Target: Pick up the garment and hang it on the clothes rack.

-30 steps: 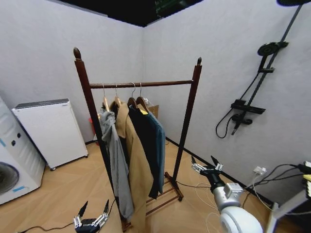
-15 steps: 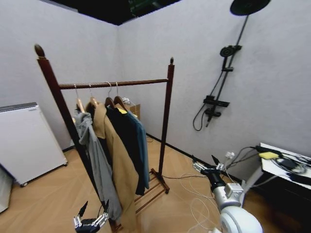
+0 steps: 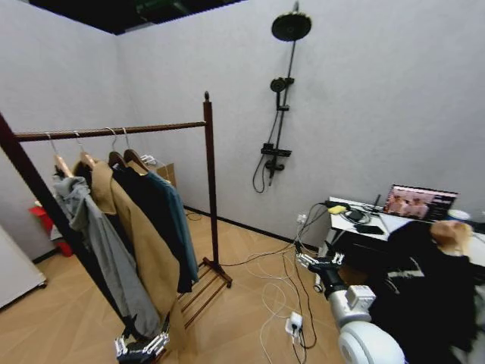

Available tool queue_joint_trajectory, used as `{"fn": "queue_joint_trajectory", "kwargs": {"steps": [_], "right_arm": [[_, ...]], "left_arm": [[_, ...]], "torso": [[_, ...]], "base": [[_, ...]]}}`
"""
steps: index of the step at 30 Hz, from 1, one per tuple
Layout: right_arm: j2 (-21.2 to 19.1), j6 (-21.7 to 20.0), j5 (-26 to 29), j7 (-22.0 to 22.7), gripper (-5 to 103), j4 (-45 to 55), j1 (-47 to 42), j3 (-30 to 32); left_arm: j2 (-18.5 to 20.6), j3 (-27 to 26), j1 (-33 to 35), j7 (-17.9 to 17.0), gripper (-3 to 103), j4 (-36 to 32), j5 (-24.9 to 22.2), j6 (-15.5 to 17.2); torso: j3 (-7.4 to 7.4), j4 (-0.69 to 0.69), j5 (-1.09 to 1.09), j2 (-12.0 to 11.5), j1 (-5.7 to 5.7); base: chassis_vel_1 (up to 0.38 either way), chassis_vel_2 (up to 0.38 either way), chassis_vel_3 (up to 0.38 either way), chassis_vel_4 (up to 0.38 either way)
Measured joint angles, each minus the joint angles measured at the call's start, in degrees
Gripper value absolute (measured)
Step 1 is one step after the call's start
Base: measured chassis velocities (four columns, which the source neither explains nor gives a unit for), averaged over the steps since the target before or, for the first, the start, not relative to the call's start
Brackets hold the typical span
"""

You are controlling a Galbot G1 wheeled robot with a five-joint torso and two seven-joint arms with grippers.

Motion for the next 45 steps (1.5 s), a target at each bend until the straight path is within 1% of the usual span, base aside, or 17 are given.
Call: {"fn": "queue_joint_trajectory", "kwargs": {"steps": [10,11,14,16,17,20,22,23,27,29,31,34,36,41,42,43,45], "right_arm": [[-0.09,0.68,0.07,-0.07,100,-0.15,-0.23,-0.17],[-0.15,0.92,0.09,-0.11,100,-0.38,-0.22,-0.21],[-0.23,1.22,0.19,-0.15,100,-0.93,-0.04,-0.27],[-0.27,1.32,0.22,-0.15,100,-1.15,0.07,-0.3],[-0.33,1.38,0.26,-0.16,100,-1.32,0.2,-0.4],[-0.41,1.44,0.32,-0.19,100,-1.58,0.4,-0.54],[-0.42,1.49,0.33,-0.19,100,-1.75,0.56,-0.64],[-0.41,1.59,0.34,-0.2,100,-1.84,0.64,-0.82],[-0.29,1.9,0.23,-0.23,100,-2.14,0.67,-1.24],[-0.2,2.14,0.16,-0.3,100,-2.21,0.61,-1.36],[-0.18,2.28,0.15,-0.32,100,-2.31,0.61,-1.35],[-0.2,2.41,0.14,-0.34,100,-2.36,0.59,-1.24],[-0.2,2.44,0.14,-0.34,100,-2.36,0.57,-1.24],[-0.07,2.46,0.03,-0.37,100,-2.33,0.48,-1.24],[0.0,2.56,-0.08,-0.4,100,-2.19,0.39,-1.31],[0.0,2.56,-0.08,-0.4,100,-2.19,0.39,-1.31],[0.13,2.71,-0.3,-0.52,100,-2.19,0.22,-1.39]], "left_arm": [[0.0,0.0,0.0,0.01,100,0.0,0.0,0.0],[0.0,0.0,0.0,0.0,100,0.0,0.0,0.0],[-0.01,0.0,0.0,0.0,100,0.0,0.0,0.0],[0.0,0.01,0.0,0.01,100,0.0,0.0,0.0],[0.0,0.0,0.0,0.0,100,0.0,0.0,0.0],[0.0,0.0,0.0,0.0,100,0.0,0.0,0.0],[0.0,0.01,0.0,0.01,100,0.0,0.0,0.0],[0.0,0.0,0.0,0.0,100,0.0,0.0,0.0],[0.0,0.01,0.0,0.01,100,0.0,0.0,0.0],[0.01,0.0,0.0,0.0,100,0.0,0.0,0.0],[0.0,0.0,0.01,0.0,100,0.0,0.0,0.0],[0.0,0.01,0.01,0.01,100,0.0,0.0,0.0],[0.0,0.0,0.01,0.01,100,0.0,0.0,0.0],[0.0,0.0,0.01,0.01,100,0.0,0.0,0.0],[0.01,0.0,0.0,0.0,100,0.0,0.0,0.0],[0.01,0.0,0.0,0.0,100,0.0,0.0,0.0],[0.0,0.01,0.01,0.01,100,0.0,0.0,0.0]], "torso": [[0.0,-0.01,0.01,0.0,0.0],[-0.01,0.0,-0.03,0.01,-0.01],[0.01,0.02,0.0,0.0,0.0],[0.0,-0.02,0.01,0.0,0.0],[-0.01,0.0,-0.03,0.01,-0.01],[0.0,0.01,0.01,0.0,0.0],[0.0,-0.02,0.02,0.0,0.0],[-0.01,0.0,-0.04,0.01,-0.01],[0.0,0.0,0.01,0.0,0.02],[-0.01,0.01,-0.04,0.0,-0.01],[0.0,0.01,0.01,0.0,0.0],[0.0,-0.02,0.02,0.0,0.0],[-0.01,0.0,-0.02,0.01,-0.01],[0.0,-0.01,0.03,-0.01,0.01],[-0.02,-0.02,-0.08,0.01,-0.01],[-0.02,-0.02,-0.08,0.01,-0.01],[0.01,-0.01,0.04,-0.01,0.02]], "base": [[0.044,-0.306,-0.302,0.052],[0.033,-0.323,-0.296,0.066],[0.067,-0.319,-0.318,0.073],[0.044,-0.319,-0.274,0.063],[0.043,-0.313,-0.32,0.065],[0.055,-0.313,-0.318,0.072],[0.074,-0.322,-0.295,0.064],[0.049,-0.308,-0.333,0.045],[0.096,-0.298,-0.341,0.056],[0.055,-0.302,-0.318,0.053],[0.051,-0.312,-0.321,0.05],[0.069,-0.32,-0.305,0.051],[0.032,-0.329,-0.286,0.058],[0.074,-0.306,-0.307,0.06],[0.016,-0.308,-0.316,0.053],[0.016,-0.308,-0.316,0.053],[0.072,-0.327,-0.346,0.05]]}}
